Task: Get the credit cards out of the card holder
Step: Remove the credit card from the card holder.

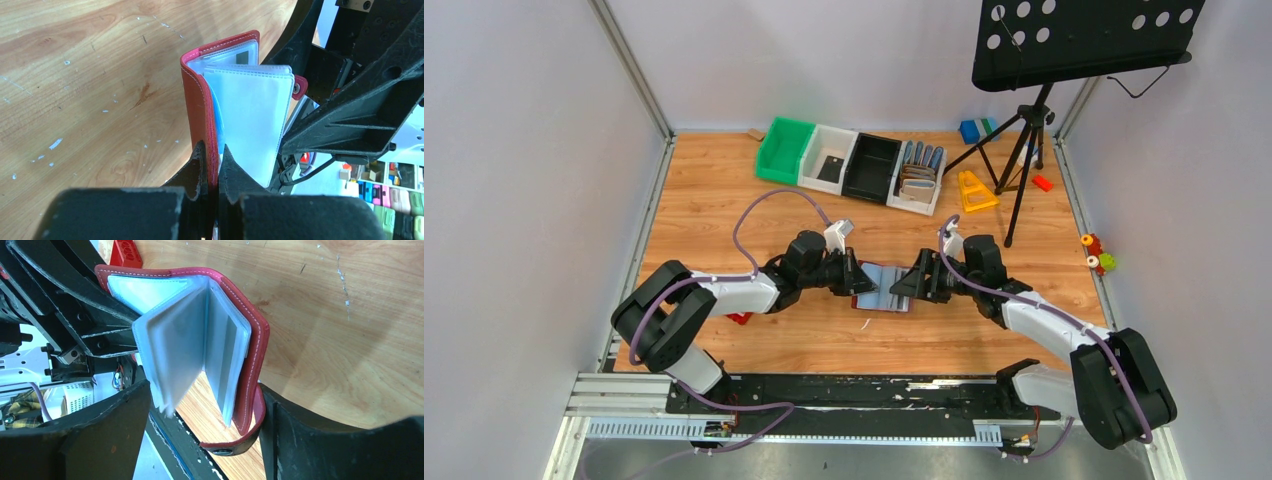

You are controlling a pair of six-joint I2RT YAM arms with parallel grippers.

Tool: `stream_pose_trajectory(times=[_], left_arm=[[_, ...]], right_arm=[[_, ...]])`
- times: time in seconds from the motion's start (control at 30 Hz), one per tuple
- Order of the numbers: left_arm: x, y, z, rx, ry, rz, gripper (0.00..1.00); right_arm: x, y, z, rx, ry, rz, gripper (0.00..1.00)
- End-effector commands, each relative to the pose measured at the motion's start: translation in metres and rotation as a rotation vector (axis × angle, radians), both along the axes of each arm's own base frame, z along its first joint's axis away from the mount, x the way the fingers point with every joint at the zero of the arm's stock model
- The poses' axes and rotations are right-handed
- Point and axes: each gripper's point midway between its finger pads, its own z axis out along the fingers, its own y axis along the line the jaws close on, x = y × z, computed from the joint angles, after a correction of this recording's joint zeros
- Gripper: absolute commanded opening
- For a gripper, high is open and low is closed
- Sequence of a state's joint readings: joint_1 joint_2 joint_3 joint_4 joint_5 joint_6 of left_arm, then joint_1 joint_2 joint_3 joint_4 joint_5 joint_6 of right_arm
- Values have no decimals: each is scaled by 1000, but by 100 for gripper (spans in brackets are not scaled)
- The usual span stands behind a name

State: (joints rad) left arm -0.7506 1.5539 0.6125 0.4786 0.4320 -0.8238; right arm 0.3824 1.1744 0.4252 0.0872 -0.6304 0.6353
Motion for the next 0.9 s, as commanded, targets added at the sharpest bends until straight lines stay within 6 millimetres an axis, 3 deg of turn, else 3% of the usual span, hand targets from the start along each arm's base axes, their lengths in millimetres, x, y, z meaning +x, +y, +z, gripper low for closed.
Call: stream_pose_trajectory(times=[0.0,0.17,0.27,0.4,0.47,0.63,0.77,0.87], left_arm=[[10,-9,29,-37,-87,-6,0],[12,-8,30,-24,-94,-1,0],[11,-9,36,-35,-106,-12,0],[9,-8,36,-31,-107,-20,0],[8,-9,36,-39,-107,-26,0],[7,-8,39,-88,-90,-24,0],[8,-6,43,-143,-70,-25,0],[7,-6,40,-146,-60,-31,0]], right_arm=[[7,5,18,38,-72,20,76],[10,3,9,10,-42,6,78],[10,3,3,2,-25,4,70],[10,6,12,42,-47,12,69],[11,5,17,44,-75,-1,59],[8,1,22,39,-100,1,55],[6,-3,22,35,-107,-4,42],[5,-4,24,44,-116,-1,39]])
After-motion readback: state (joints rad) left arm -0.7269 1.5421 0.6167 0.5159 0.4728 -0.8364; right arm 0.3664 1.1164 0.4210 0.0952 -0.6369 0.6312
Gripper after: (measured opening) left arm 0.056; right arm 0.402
